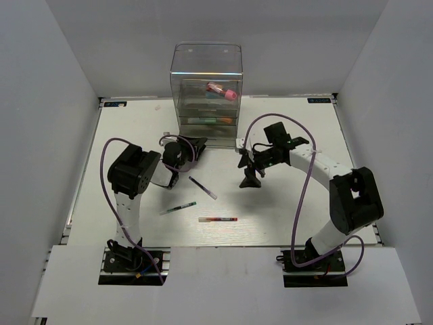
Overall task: Sort the stationery into containers
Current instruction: Open the drawer in the storage box.
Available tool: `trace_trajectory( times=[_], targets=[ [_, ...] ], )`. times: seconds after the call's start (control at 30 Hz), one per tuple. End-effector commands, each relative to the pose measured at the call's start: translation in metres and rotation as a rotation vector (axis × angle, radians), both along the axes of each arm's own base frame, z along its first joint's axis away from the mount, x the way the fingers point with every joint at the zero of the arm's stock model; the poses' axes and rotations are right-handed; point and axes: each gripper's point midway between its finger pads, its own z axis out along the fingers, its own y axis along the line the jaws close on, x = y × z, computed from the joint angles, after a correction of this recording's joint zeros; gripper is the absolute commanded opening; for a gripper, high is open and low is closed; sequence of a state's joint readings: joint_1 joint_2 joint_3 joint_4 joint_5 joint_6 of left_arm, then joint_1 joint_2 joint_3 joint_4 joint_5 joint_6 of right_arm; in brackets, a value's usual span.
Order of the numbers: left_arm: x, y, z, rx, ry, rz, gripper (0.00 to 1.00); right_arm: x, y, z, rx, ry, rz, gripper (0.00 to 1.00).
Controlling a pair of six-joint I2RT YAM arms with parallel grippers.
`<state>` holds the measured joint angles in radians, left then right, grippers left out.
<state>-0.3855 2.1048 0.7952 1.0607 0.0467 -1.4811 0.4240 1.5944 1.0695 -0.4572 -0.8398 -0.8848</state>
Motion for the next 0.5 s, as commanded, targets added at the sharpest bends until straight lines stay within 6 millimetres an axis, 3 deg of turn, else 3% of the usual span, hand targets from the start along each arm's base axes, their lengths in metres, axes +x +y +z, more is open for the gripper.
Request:
trace_trajectory(
  times=[0.0, 0.07, 0.2, 0.23, 0.47],
  targets=[
    [-0.005, -0.011, 0.027, 0.002, -0.056, -0.082, 0.54, -0.029, 0.01, 0.011, 0.065, 0.055, 0.149, 0.9],
    [-0.007, -0.012, 0.033, 0.009, -0.067, -0.094, 0.62, -0.037, 0.014, 0.013, 0.067, 0.042, 0.188, 0.9],
    [-0.019, -0.008, 0.038, 0.034, -0.051, -0.124, 0.68, -0.053, 0.022, 0.008, 0.066, 0.022, 0.248, 0.89],
    [-0.021, -0.01, 0.049, 0.036, -0.075, -0.139, 0.68, -0.06, 0.025, 0.008, 0.066, 0.024, 0.269, 0.87],
    [-0.051, -0.006, 0.04, 0.228, -0.026, -0.249, 0.7, -0.096, 0.039, -0.014, 0.0, 0.013, 0.38, 0.61]
  ],
)
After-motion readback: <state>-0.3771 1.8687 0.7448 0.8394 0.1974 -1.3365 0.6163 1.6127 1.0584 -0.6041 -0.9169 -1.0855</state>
